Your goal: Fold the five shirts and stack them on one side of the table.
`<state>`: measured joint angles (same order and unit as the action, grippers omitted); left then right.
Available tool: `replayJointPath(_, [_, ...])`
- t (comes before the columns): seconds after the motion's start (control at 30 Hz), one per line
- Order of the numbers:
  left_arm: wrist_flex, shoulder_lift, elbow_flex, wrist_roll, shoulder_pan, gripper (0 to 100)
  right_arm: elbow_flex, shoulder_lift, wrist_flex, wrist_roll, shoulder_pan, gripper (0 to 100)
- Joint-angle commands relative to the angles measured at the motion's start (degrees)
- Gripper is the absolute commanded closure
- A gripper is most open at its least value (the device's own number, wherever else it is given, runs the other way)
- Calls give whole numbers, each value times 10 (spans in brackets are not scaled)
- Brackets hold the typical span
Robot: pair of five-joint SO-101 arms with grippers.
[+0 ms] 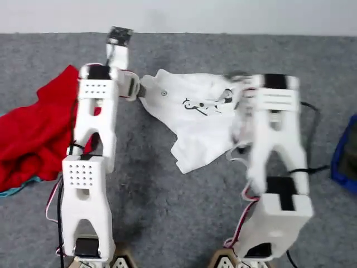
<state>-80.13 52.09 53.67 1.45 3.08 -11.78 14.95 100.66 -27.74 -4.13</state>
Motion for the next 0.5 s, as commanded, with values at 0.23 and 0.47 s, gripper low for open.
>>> replayJointPath(0.23, [-207, -20, 234, -9, 138, 725, -24, 83, -83, -11, -159, 754])
replayJointPath(0.47, [-207, -84, 255, 20, 251, 725, -238, 204, -80, -12, -114, 753])
